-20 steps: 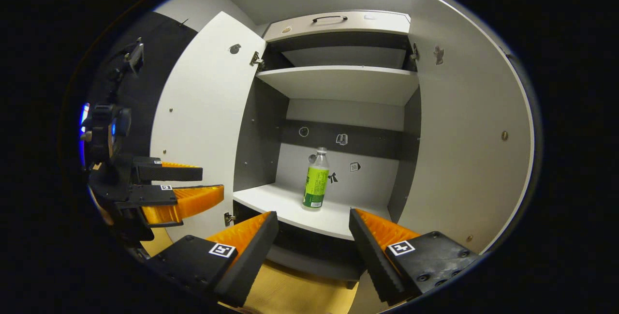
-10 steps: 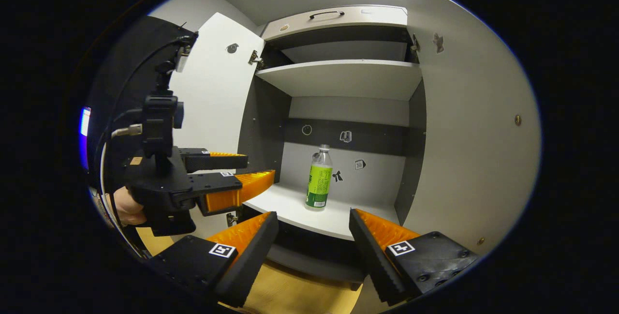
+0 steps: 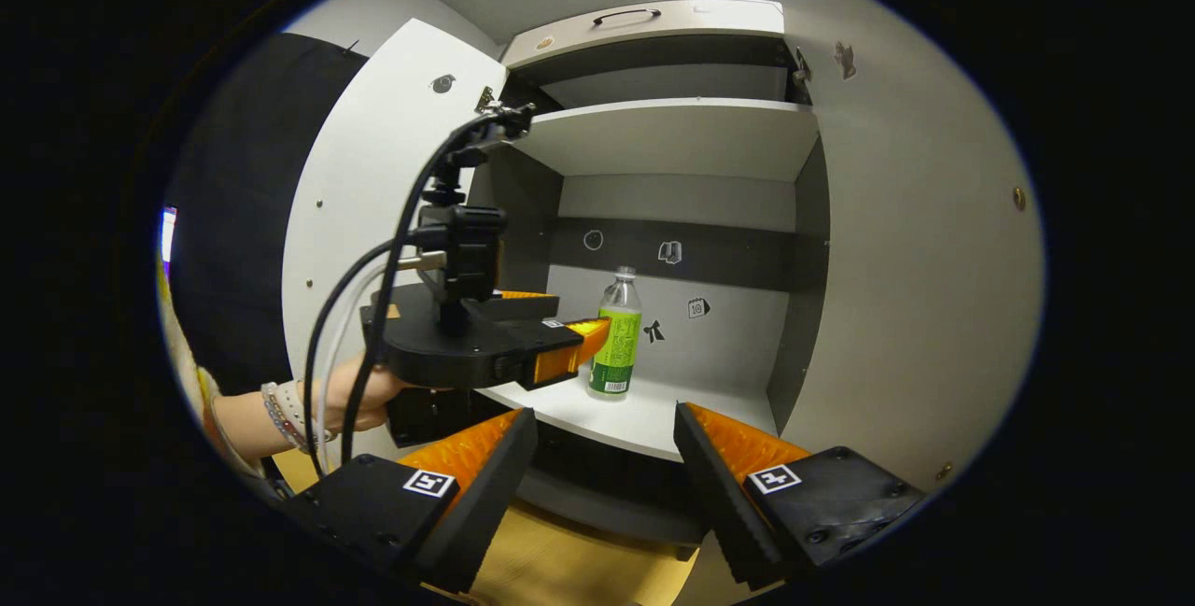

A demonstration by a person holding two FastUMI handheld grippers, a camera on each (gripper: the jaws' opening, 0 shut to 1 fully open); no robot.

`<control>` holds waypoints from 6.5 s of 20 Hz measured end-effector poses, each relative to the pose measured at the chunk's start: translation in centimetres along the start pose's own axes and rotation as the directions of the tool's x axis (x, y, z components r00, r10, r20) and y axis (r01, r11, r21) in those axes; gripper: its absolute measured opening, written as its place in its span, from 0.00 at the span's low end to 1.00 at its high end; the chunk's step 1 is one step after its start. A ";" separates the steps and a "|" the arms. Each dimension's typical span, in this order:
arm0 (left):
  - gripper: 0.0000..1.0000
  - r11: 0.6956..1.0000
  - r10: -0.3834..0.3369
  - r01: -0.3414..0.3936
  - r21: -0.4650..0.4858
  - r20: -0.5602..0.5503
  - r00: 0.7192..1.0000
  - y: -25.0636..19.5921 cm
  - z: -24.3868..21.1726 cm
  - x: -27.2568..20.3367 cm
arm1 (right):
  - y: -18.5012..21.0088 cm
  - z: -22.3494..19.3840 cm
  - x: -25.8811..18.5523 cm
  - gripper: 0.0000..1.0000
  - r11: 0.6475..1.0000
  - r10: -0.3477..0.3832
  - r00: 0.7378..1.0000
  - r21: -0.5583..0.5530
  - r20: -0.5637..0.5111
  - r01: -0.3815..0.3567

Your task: Grasp the bottle in the cabinet with the left hand and place it on the coaster, then close the right door with the right hand and the left door with the left hand.

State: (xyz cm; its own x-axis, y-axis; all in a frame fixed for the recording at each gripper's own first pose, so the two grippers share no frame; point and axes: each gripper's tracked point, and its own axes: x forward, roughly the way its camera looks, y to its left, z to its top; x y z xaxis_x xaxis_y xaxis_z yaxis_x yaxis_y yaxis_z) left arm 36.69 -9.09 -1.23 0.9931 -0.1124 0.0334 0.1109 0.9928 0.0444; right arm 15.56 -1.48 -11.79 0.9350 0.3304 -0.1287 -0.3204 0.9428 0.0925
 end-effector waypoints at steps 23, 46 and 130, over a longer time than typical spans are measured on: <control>0.79 0.992 -0.001 -0.003 -0.128 -0.030 1.000 1.1 -3.3 7.9 | -0.4 -1.4 2.8 0.98 0.997 0.067 0.997 0.025 -0.030 -0.066; 0.78 0.960 -0.230 0.221 -0.174 -0.030 0.973 -6.8 -9.2 -25.2 | 1.8 -2.1 -10.2 0.98 0.949 -0.311 0.949 -0.068 -0.048 0.307; 0.95 0.821 0.538 -0.562 -0.099 -0.193 0.820 15.2 -3.1 -51.1 | 2.0 5.5 -2.6 0.98 0.998 0.004 0.993 -0.070 0.114 0.004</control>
State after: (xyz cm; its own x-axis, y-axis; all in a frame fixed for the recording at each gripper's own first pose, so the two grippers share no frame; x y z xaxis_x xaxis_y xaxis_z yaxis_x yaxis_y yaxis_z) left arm -12.22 11.86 -5.38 0.8816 0.4502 -0.1419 -0.4637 0.8822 -0.0817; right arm 13.31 -0.68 -5.84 0.9451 0.3264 -0.0149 -0.3261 0.9451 0.0222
